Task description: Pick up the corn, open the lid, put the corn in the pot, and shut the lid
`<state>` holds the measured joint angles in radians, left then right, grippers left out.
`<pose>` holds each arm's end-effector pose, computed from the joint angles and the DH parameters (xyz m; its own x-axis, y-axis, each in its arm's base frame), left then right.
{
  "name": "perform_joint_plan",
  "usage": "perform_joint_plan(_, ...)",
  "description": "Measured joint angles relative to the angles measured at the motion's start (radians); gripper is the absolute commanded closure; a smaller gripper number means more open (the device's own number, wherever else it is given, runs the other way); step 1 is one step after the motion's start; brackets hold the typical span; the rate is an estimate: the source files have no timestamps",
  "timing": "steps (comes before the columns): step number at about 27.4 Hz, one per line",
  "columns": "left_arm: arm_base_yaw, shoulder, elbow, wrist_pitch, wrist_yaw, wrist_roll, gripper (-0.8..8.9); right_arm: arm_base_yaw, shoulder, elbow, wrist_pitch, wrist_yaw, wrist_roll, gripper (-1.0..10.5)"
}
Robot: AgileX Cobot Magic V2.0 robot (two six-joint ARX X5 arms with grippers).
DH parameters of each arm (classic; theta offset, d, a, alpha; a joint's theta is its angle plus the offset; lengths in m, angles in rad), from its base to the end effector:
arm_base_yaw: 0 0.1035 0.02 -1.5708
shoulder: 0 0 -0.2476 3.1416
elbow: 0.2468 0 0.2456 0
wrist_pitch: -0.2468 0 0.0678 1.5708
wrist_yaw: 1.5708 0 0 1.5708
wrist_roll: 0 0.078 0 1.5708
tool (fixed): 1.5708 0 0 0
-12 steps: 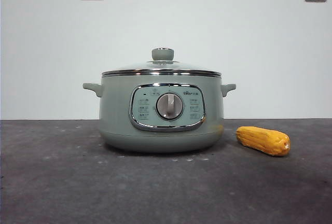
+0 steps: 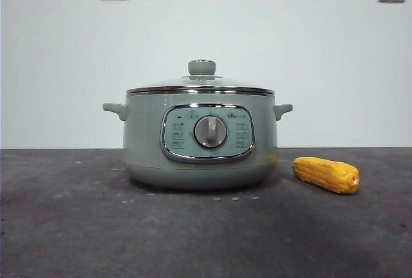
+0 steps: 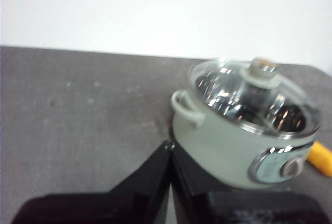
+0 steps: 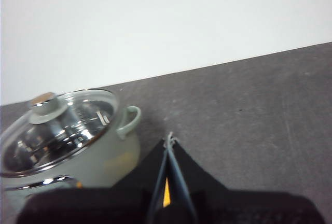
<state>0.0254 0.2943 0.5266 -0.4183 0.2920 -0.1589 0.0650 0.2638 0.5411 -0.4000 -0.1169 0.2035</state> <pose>0.1416 -0.0189 0.2622 0.9482 -0.2639 -0.1771 0.2260 0.9517 -0.2081 0.1369 0.0180 0.2732 0.9761 0.1804 -0.1215 -0.1516 0.9649 0.2146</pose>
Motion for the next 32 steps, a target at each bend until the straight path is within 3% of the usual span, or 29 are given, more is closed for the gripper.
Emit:
perform_joint_plan(10,0.0,0.193,0.337,-0.28,0.075,0.07,8.2,0.0,0.282,0.367,-0.312,-0.149,-0.135,9.6)
perform_joint_plan(18,0.0,0.261,0.465,-0.381,0.116,0.123,8.2,0.0,0.397,0.526,-0.505,-0.161,-0.229,9.6)
perform_joint_plan(26,-0.005,0.271,0.465,-0.398,0.131,0.133,8.01,0.0,0.408,0.547,-0.545,-0.161,-0.25,9.4)
perform_joint_plan(28,-0.005,0.272,0.465,-0.398,0.132,0.133,7.01,0.0,0.408,0.547,-0.546,-0.161,-0.251,8.7)
perform_joint_plan(31,-0.005,0.278,0.465,-0.399,0.149,0.133,2.76,0.0,0.408,0.547,-0.547,-0.163,-0.253,4.9)
perform_joint_plan(32,-0.005,0.279,0.465,-0.399,0.164,0.133,2.44,0.0,0.408,0.548,-0.549,-0.173,-0.253,3.9)
